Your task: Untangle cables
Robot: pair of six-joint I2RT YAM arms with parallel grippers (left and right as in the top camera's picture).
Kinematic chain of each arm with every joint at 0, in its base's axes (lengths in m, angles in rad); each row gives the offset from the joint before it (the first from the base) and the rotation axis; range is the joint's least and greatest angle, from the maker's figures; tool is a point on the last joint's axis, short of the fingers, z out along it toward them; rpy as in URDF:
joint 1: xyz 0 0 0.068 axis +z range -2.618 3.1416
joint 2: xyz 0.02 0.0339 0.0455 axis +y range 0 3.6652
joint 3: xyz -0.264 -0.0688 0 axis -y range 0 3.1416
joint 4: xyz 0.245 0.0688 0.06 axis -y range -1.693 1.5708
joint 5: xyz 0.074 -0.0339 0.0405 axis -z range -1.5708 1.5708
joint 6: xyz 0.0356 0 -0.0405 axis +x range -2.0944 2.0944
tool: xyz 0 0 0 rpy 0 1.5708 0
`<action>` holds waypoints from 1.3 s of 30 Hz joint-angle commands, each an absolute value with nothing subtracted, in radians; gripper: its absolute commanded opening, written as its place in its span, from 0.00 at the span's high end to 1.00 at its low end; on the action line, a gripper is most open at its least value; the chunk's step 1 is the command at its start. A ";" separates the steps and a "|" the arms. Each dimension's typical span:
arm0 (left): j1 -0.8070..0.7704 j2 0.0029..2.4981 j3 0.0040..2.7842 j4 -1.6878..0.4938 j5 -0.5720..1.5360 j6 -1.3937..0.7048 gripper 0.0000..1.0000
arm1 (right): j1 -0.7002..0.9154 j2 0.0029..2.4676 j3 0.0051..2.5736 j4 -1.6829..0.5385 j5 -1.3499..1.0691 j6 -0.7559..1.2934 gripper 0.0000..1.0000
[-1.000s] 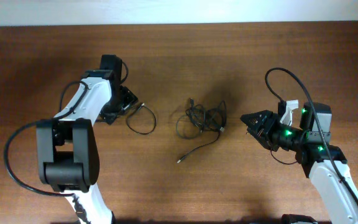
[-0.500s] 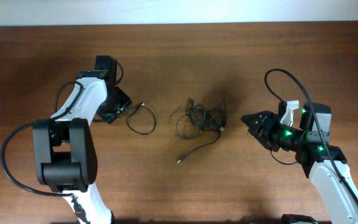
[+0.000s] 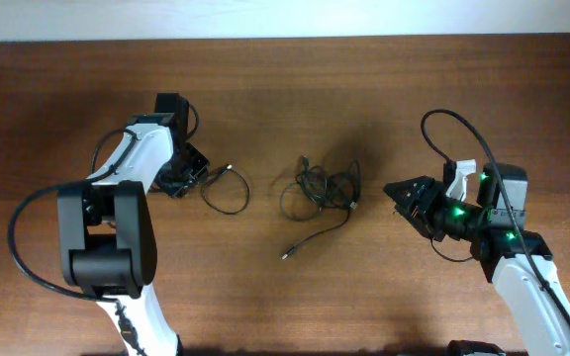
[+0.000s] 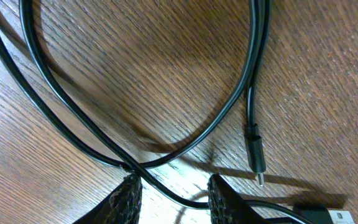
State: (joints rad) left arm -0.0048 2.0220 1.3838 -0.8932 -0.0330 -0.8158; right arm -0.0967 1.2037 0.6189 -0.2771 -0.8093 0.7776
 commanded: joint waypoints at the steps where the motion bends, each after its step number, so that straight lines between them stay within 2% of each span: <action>1: 0.004 2.035 1.375 -0.892 -0.049 -0.822 0.58 | -0.099 1.203 0.620 -0.277 -0.799 0.762 0.39; 5: 0.028 2.035 1.375 -0.875 -0.075 -0.822 0.55 | -0.099 1.203 0.620 -0.277 -0.799 0.762 0.39; 8: 0.041 2.035 1.375 -0.877 -0.075 -0.822 0.60 | -0.099 1.203 0.620 -0.277 -0.799 0.762 0.39; 11: 0.043 2.035 1.375 -0.878 -0.075 -0.822 0.73 | -0.098 1.203 0.620 -0.278 -0.799 0.762 0.39; 12: 0.043 2.035 1.375 -0.878 -0.075 -0.822 0.81 | -0.099 1.203 0.620 -0.277 -0.799 0.762 0.39; 13: 0.043 2.035 1.375 -0.877 -0.075 -0.821 0.94 | -0.098 1.203 0.620 -0.277 -0.799 0.762 0.39; 14: 0.043 2.034 1.375 -0.876 -0.071 -0.811 1.00 | -0.099 1.203 0.620 -0.277 -0.799 0.762 0.39; 17: 0.043 2.030 1.401 -0.876 -0.038 -0.696 1.00 | -0.099 1.203 0.620 -0.277 -0.796 0.762 0.39; 20: 0.043 1.996 1.467 -0.899 0.083 -0.568 1.00 | -0.098 1.203 0.620 -0.277 -0.796 0.762 0.39; 27: 0.041 1.790 1.618 -0.906 0.373 -0.324 1.00 | -0.098 1.203 0.620 -0.277 -0.797 0.763 0.39; 31: 0.041 1.632 1.651 -0.881 0.459 -0.159 1.00 | -0.099 1.203 0.620 -0.277 -0.796 0.763 0.39; 39: 0.041 1.409 1.651 -0.726 0.468 -0.113 1.00 | -0.098 1.203 0.620 -0.277 -0.797 0.763 0.39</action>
